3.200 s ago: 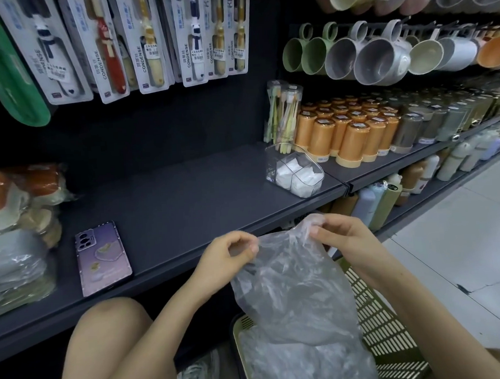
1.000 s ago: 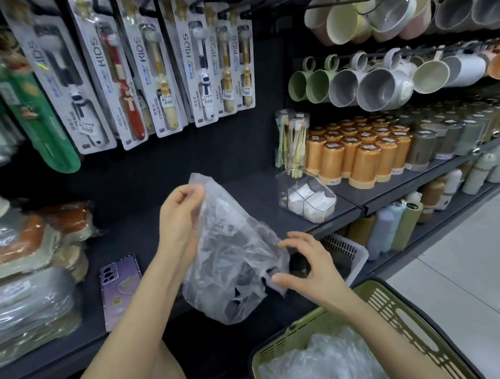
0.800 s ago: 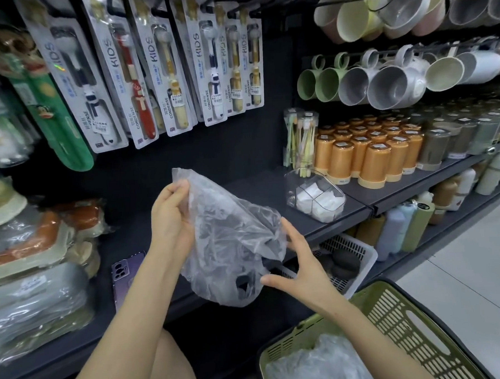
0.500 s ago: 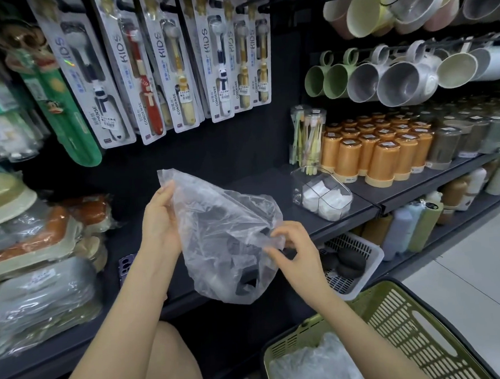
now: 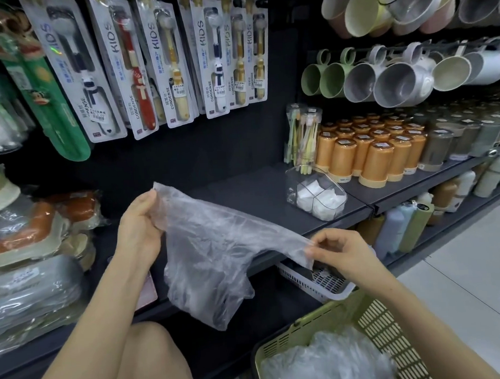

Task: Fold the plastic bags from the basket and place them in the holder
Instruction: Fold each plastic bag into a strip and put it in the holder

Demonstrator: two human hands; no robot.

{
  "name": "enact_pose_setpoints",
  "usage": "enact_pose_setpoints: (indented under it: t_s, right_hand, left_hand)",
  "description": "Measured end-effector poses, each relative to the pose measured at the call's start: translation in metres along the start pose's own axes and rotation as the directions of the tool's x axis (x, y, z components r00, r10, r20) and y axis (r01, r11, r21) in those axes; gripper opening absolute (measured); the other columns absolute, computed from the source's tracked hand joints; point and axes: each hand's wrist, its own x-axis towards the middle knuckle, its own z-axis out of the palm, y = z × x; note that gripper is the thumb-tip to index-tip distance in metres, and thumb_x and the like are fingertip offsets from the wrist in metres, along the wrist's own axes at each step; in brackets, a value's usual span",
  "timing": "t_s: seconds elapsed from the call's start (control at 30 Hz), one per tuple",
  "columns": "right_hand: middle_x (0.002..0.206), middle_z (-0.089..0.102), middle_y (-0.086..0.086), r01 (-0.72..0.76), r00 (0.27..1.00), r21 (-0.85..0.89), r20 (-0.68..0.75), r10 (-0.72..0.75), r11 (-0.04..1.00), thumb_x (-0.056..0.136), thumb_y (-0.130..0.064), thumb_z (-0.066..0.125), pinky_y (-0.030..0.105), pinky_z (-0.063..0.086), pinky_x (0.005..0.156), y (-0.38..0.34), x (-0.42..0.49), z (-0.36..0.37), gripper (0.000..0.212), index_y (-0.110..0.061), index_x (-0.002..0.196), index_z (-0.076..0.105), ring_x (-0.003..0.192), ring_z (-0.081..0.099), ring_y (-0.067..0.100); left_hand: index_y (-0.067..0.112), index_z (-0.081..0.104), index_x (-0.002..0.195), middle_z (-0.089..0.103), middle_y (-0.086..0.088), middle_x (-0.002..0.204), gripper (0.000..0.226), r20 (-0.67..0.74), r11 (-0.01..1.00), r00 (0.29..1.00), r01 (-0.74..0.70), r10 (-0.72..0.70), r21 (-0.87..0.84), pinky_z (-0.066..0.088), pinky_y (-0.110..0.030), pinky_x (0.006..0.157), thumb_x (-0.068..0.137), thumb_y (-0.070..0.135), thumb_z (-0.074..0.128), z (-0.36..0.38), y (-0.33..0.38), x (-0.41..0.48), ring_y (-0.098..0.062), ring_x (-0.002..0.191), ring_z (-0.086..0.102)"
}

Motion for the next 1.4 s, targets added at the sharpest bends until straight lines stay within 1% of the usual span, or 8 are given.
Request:
enact_pose_setpoints:
  t_s: [0.2, 0.4, 0.53, 0.67, 0.8, 1.07, 1.23, 1.4]
  right_hand:
    - [0.084, 0.070, 0.011, -0.051, 0.991, -0.016, 0.119, 0.053, 0.999, 0.069, -0.035, 0.083, 0.034, 0.051, 0.072, -0.009, -0.006, -0.018, 0.031, -0.008, 0.070, 0.067, 0.074, 0.063, 0.022]
    - [0.104, 0.070, 0.000, 0.105, 0.994, 0.307, -0.001, -0.110, 0.946, 0.046, -0.045, 0.092, 0.026, 0.052, 0.084, -0.027, -0.006, -0.015, 0.038, -0.020, 0.060, 0.067, 0.102, 0.063, 0.017]
    - [0.074, 0.063, 0.001, 0.105, 0.985, 0.406, 0.083, -0.151, 0.908, 0.050, -0.036, 0.092, 0.021, 0.049, 0.067, -0.037, 0.001, -0.013, 0.035, -0.018, 0.065, 0.066, 0.070, 0.059, 0.015]
    - [0.060, 0.056, 0.003, 0.061, 0.991, 0.219, 0.106, -0.085, 0.974, 0.073, -0.024, 0.080, 0.018, 0.045, 0.055, -0.040, 0.004, -0.013, 0.016, -0.015, 0.073, 0.066, 0.054, 0.052, 0.013]
    - [0.063, 0.047, 0.015, 0.010, 1.000, 0.028, 0.004, -0.010, 1.000, 0.082, -0.022, 0.068, 0.016, 0.041, 0.054, -0.036, 0.009, -0.016, 0.012, -0.010, 0.084, 0.068, 0.055, 0.044, 0.018]
    - [0.048, 0.053, 0.000, -0.100, 0.957, 0.226, -0.244, 0.156, 0.969, 0.084, 0.004, 0.065, 0.018, 0.034, 0.043, -0.040, 0.026, -0.019, 0.015, -0.008, 0.093, 0.062, 0.042, 0.043, 0.010]
    - [0.082, 0.065, 0.000, -0.004, 0.888, 0.241, -0.446, 0.114, 0.970, 0.085, -0.003, 0.069, 0.020, 0.046, 0.053, -0.056, 0.080, -0.025, 0.026, -0.015, 0.107, 0.062, 0.067, 0.057, 0.011]
    - [0.114, 0.060, 0.000, 0.052, 0.889, -0.053, -0.452, -0.070, 0.997, 0.089, -0.027, 0.067, 0.013, 0.049, 0.073, -0.049, 0.104, -0.001, 0.039, -0.024, 0.125, 0.053, 0.099, 0.059, 0.010]
  left_hand:
    - [0.023, 0.066, 0.084, 0.065, 0.006, 0.091, 0.013, -0.194, 0.980, 0.975, -0.072, 0.108, 0.184, 0.049, -0.021, 0.076, 0.095, 0.019, 0.060, 0.007, -0.003, 0.005, -0.009, 0.090, 0.060]
    - [0.019, 0.070, 0.085, 0.068, 0.002, 0.095, 0.011, -0.162, 0.956, 0.975, -0.101, 0.150, 0.277, 0.051, -0.031, 0.087, 0.093, 0.022, 0.062, 0.009, -0.007, 0.006, -0.015, 0.095, 0.063]
    - [0.017, 0.067, 0.084, 0.067, 0.000, 0.094, 0.014, -0.149, 0.978, 0.988, -0.012, 0.044, 0.208, 0.052, -0.030, 0.086, 0.096, 0.020, 0.059, 0.012, -0.012, 0.004, -0.014, 0.089, 0.063]
    - [0.016, 0.063, 0.081, 0.065, 0.000, 0.084, 0.017, -0.190, 0.993, 0.981, 0.055, -0.034, 0.105, 0.053, -0.028, 0.079, 0.096, 0.016, 0.057, 0.008, -0.012, 0.004, -0.011, 0.078, 0.061]
    - [0.016, 0.064, 0.081, 0.063, 0.003, 0.073, 0.018, -0.162, 0.988, 0.986, 0.062, -0.039, 0.141, 0.050, -0.025, 0.070, 0.096, 0.014, 0.056, -0.001, -0.012, 0.004, -0.009, 0.069, 0.059]
    - [0.014, 0.061, 0.089, 0.059, 0.003, 0.081, 0.012, -0.201, 0.907, 0.972, -0.025, 0.120, 0.421, 0.046, -0.019, 0.064, 0.098, 0.015, 0.053, 0.004, -0.019, 0.004, -0.009, 0.073, 0.054]
    - [0.010, 0.046, 0.097, 0.050, 0.000, 0.073, 0.016, -0.081, 0.611, 0.917, -0.193, 0.391, 0.768, 0.038, -0.025, 0.056, 0.103, 0.024, 0.041, 0.015, -0.029, 0.018, -0.013, 0.062, 0.046]
    - [0.003, 0.046, 0.105, 0.055, -0.010, 0.088, 0.018, -0.290, 0.629, 0.909, 0.040, 0.300, 0.776, 0.042, -0.034, 0.070, 0.103, 0.017, 0.035, 0.021, -0.052, 0.062, -0.028, 0.083, 0.054]
